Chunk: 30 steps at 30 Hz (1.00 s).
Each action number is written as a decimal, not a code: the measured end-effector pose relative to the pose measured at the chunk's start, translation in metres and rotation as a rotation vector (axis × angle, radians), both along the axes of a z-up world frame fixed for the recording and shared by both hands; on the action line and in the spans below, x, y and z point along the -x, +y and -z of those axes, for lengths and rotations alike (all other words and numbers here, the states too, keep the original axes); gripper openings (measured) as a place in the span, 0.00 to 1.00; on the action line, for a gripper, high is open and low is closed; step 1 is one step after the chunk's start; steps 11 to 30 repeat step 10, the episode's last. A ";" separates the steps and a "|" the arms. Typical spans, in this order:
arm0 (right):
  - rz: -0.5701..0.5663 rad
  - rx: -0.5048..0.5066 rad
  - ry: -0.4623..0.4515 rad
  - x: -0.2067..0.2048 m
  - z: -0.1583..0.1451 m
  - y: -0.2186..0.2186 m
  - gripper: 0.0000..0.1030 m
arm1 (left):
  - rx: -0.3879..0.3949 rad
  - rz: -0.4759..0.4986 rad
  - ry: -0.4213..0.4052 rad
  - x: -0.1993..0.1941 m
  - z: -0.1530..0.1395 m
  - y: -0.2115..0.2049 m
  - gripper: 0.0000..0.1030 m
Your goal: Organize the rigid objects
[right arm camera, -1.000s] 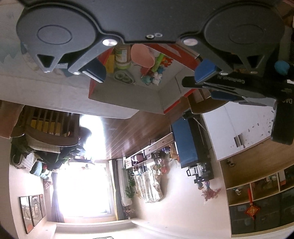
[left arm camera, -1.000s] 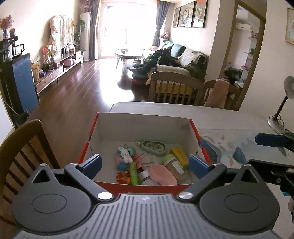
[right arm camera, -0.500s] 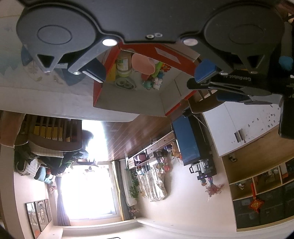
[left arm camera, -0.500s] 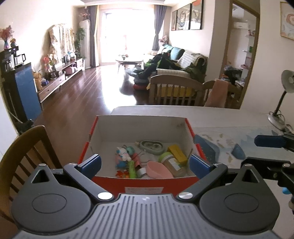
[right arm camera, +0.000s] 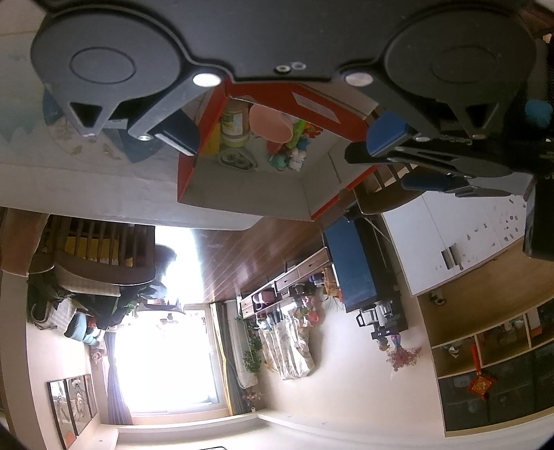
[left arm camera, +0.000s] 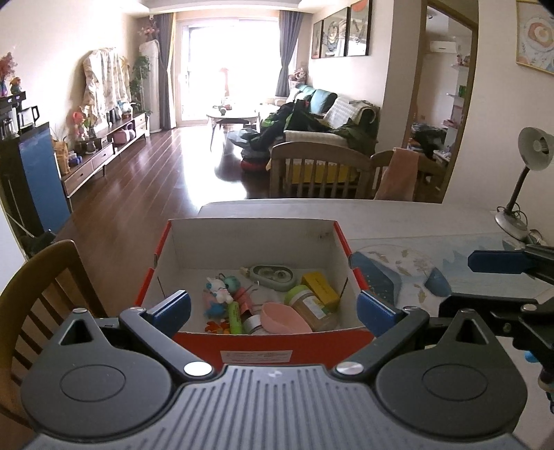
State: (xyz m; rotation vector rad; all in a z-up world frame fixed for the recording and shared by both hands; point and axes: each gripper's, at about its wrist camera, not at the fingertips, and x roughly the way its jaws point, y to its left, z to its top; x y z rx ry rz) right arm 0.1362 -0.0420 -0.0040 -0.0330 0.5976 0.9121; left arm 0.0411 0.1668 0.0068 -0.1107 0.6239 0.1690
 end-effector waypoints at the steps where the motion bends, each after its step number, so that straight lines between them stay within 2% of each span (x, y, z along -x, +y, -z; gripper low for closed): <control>1: 0.000 0.001 0.000 0.000 0.000 0.000 1.00 | -0.004 0.000 -0.001 0.000 0.000 0.000 1.00; 30: 0.015 0.021 0.003 -0.004 0.001 -0.001 1.00 | 0.002 -0.020 0.005 -0.002 0.002 0.001 1.00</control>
